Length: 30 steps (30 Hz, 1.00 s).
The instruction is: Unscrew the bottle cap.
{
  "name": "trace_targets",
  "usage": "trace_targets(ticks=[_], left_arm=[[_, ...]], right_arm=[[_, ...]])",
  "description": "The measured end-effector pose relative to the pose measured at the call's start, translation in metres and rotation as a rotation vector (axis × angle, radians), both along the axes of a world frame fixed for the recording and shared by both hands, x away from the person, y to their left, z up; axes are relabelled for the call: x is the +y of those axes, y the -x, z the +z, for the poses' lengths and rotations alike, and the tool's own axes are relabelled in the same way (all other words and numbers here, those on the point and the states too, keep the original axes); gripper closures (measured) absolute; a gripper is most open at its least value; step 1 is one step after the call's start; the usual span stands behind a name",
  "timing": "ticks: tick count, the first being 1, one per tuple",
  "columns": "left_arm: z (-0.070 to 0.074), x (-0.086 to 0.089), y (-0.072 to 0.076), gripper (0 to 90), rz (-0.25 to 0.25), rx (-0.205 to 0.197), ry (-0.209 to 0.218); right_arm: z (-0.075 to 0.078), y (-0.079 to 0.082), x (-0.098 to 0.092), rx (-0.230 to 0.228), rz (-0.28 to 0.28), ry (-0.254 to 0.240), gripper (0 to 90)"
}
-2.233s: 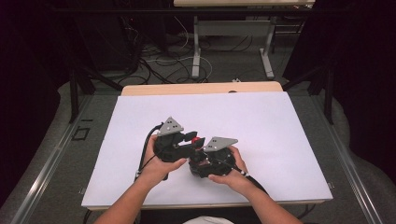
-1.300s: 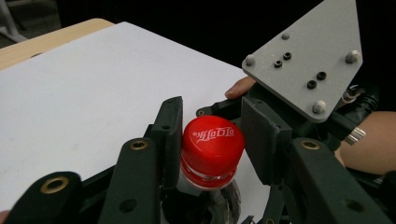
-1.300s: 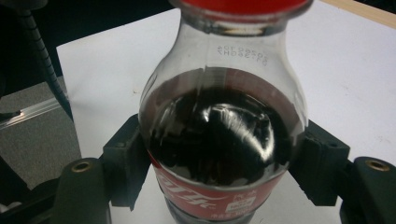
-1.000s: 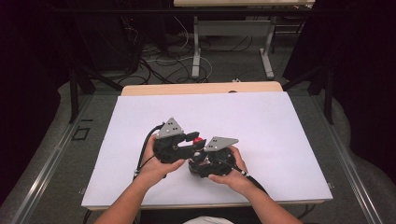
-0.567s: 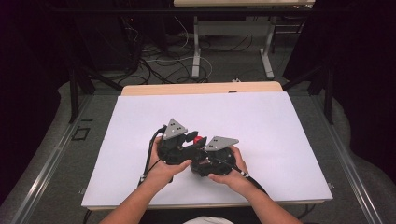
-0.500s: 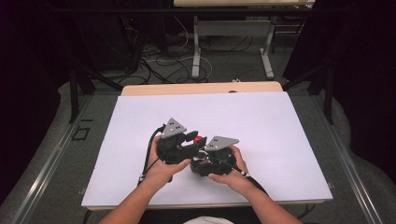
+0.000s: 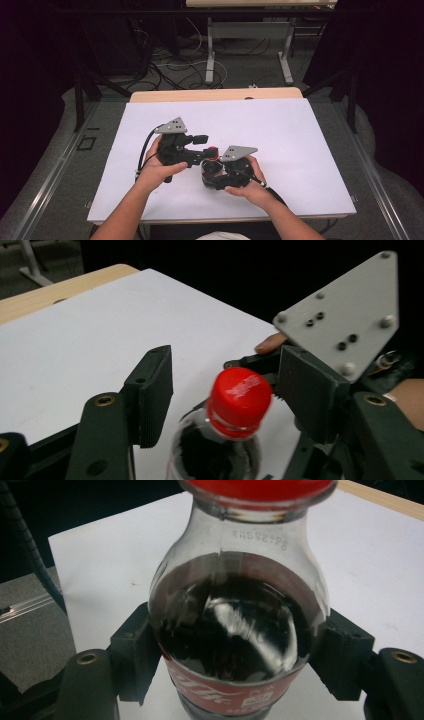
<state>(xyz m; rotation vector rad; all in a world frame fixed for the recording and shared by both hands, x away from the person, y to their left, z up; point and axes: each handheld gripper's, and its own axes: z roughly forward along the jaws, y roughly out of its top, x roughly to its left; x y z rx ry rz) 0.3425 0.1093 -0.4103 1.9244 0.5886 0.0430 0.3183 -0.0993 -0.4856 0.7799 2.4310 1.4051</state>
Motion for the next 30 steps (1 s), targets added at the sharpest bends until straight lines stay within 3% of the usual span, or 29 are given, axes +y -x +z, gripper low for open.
trace_targets(ticks=[10,12,13,17,20,22,27,30], left_arm=[[-0.006,-0.011,0.002,49.1,-0.021,-0.021,0.006],[-0.005,-0.012,0.004,55.6,-0.011,-0.048,-0.001],[-0.005,-0.014,0.007,59.8,0.009,-0.061,-0.006],[-0.004,-0.024,0.020,61.4,0.119,-0.104,-0.049],[-0.002,-0.030,0.026,61.6,0.182,-0.117,-0.084],[0.001,-0.033,0.029,61.6,0.217,-0.112,-0.083],[0.009,-0.033,0.032,61.7,0.258,-0.111,-0.059],[0.011,-0.030,0.031,61.7,0.253,-0.107,-0.057]], right_arm=[[-0.001,0.002,0.001,-0.004,0.020,0.001,29.4],[-0.001,0.002,0.001,-0.005,0.016,0.002,29.4],[-0.001,0.001,0.001,-0.005,0.010,0.004,29.4],[-0.002,0.001,0.001,0.003,-0.011,0.015,29.4],[-0.002,0.001,0.001,0.008,-0.021,0.015,29.4],[-0.002,0.001,0.001,-0.003,-0.031,0.016,29.4],[-0.002,0.000,0.001,-0.001,-0.042,0.028,29.5],[-0.003,0.000,0.000,0.010,-0.045,0.034,29.5]])
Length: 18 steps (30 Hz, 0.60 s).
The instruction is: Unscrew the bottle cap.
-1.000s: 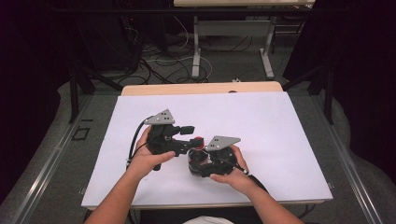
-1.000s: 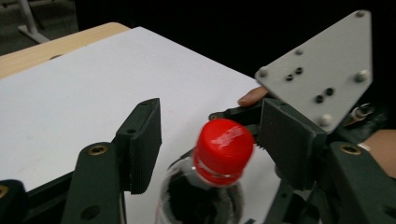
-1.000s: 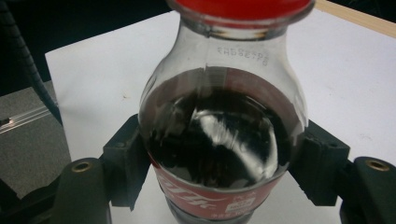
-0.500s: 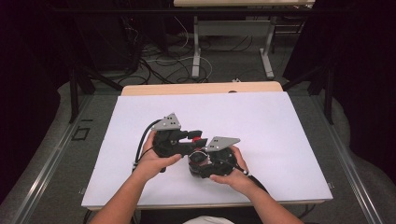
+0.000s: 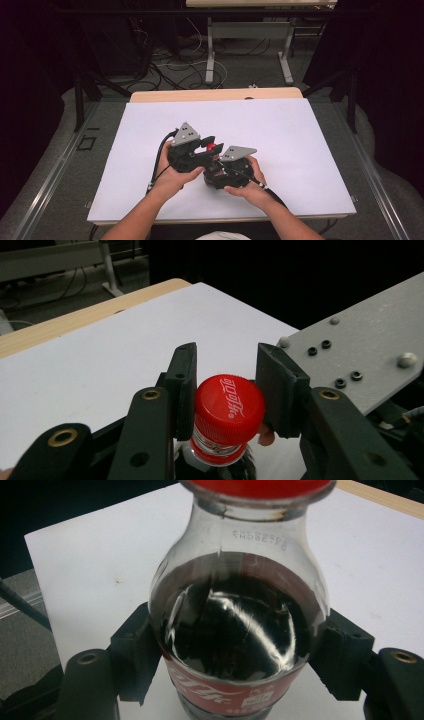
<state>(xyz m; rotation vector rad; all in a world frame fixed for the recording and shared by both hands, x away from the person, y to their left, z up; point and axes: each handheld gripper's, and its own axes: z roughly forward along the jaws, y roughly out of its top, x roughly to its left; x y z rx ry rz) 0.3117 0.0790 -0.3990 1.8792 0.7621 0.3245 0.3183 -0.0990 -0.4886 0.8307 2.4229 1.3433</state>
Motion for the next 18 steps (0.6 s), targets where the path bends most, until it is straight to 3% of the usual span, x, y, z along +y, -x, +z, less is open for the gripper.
trace_targets(ticks=[5,18], left_arm=[[0.000,0.008,-0.005,61.6,0.021,0.011,0.006],[-0.007,0.041,-0.020,61.6,0.146,0.074,0.028]], right_arm=[[-0.001,-0.002,-0.001,-0.010,-0.018,-0.001,29.5],[-0.002,-0.006,-0.006,-0.031,-0.064,-0.003,29.4]])
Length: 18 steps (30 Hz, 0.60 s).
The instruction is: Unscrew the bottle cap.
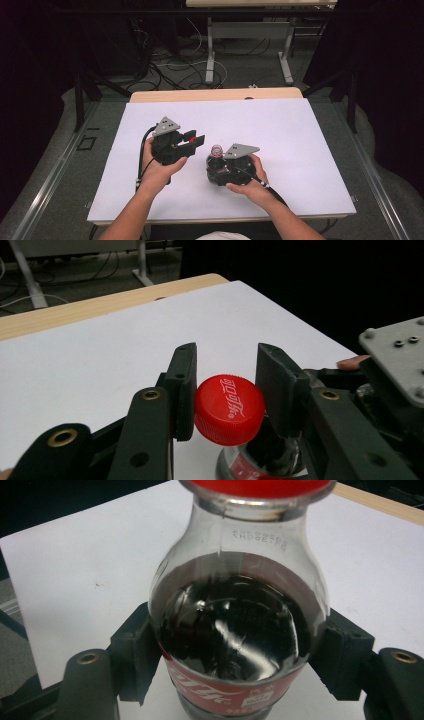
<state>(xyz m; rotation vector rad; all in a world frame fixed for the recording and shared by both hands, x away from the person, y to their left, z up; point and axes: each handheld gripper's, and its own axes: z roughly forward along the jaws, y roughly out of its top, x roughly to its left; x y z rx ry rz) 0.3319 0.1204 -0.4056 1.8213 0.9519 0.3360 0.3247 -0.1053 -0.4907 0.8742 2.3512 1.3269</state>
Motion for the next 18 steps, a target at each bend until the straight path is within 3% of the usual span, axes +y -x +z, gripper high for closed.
trace_targets(ticks=[8,11,18], left_arm=[[-0.008,0.018,-0.005,61.6,0.062,0.022,0.000],[-0.014,0.024,-0.009,61.6,0.085,0.039,-0.017],[-0.028,0.034,-0.015,61.6,0.133,0.059,-0.010]], right_arm=[[0.000,-0.004,-0.006,0.001,-0.029,-0.003,29.4],[0.000,-0.006,-0.009,-0.008,-0.044,-0.001,29.4],[-0.002,-0.011,-0.016,-0.007,-0.078,-0.006,29.4]])
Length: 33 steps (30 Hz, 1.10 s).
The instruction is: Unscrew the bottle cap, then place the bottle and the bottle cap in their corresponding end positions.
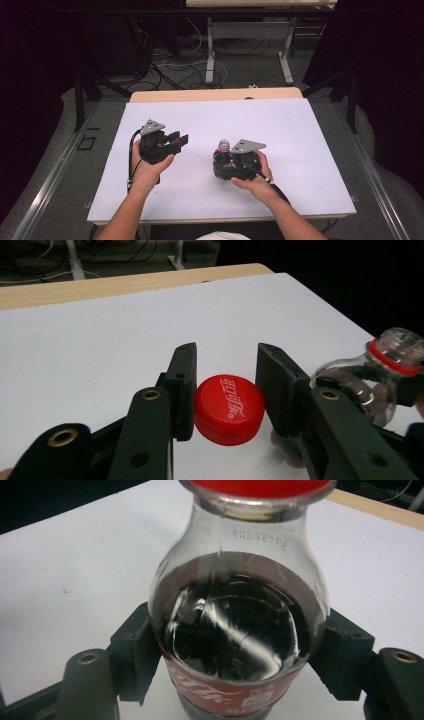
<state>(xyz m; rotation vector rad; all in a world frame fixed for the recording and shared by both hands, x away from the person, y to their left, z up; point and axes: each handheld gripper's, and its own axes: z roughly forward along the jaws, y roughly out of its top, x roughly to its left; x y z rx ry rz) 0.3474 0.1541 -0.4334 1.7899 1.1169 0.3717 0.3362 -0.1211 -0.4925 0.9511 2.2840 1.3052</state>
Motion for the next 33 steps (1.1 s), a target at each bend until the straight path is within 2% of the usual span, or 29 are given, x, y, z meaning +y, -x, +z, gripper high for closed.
trace_targets(ticks=[7,10,11,17,20,29,33], left_arm=[[-0.011,0.008,-0.004,61.6,0.029,0.018,-0.008],[-0.013,0.012,-0.005,61.6,0.042,0.020,-0.005],[-0.014,0.013,-0.006,61.6,0.046,0.018,-0.002],[-0.016,0.019,-0.007,61.6,0.068,0.026,0.017],[-0.017,0.020,-0.007,61.5,0.070,0.030,0.014],[-0.019,0.022,-0.009,61.5,0.073,0.037,0.018],[-0.020,0.023,-0.010,61.6,0.073,0.034,0.024]], right_arm=[[-0.001,-0.006,-0.003,-0.010,-0.030,0.013,29.4],[0.001,-0.010,-0.002,-0.015,-0.041,0.037,29.4],[0.000,-0.013,-0.002,-0.031,-0.048,0.027,29.4],[0.002,-0.028,-0.004,-0.011,-0.089,-0.001,29.4],[0.003,-0.039,-0.006,-0.026,-0.115,0.013,29.4],[0.009,-0.077,-0.008,-0.013,-0.196,0.002,29.4],[0.010,-0.092,-0.005,-0.025,-0.218,0.027,29.4]])
